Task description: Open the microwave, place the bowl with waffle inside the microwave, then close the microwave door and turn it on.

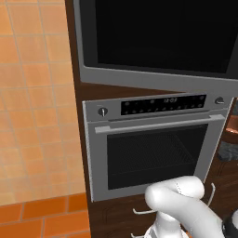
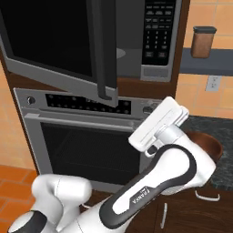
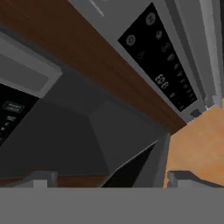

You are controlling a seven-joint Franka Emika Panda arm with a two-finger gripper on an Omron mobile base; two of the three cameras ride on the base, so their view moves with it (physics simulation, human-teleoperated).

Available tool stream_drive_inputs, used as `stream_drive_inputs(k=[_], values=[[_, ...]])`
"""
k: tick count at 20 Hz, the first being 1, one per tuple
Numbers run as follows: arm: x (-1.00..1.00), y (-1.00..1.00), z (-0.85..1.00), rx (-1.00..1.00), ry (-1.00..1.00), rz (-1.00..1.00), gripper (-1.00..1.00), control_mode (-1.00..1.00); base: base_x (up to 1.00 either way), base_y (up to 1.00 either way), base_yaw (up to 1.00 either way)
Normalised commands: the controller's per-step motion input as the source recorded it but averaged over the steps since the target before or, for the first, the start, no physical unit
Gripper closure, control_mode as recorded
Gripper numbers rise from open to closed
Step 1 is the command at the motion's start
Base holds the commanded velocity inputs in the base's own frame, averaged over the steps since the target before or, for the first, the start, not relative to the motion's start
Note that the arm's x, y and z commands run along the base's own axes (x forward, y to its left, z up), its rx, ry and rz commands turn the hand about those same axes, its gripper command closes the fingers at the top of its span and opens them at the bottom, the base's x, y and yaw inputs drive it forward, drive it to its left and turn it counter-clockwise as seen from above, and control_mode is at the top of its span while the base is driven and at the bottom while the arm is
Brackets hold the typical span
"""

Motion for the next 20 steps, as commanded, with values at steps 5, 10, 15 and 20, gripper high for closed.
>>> stream_drive_inputs(k=[5,10,15,20], values=[[0.71,0.09,0.08,-0.02,-0.2,0.04,-1.0,-1.0,0.0,0.0,0.0],[0.47,0.52,0.22,-0.07,-0.28,0.18,-1.0,-1.0,0.0,0.0,0.0],[-0.47,0.79,0.47,-0.2,-0.41,0.29,-1.0,-1.0,0.0,0.0,0.0],[-1.0,0.89,0.48,-0.29,-0.54,0.28,-1.0,-1.0,0.0,0.0,0.0]])
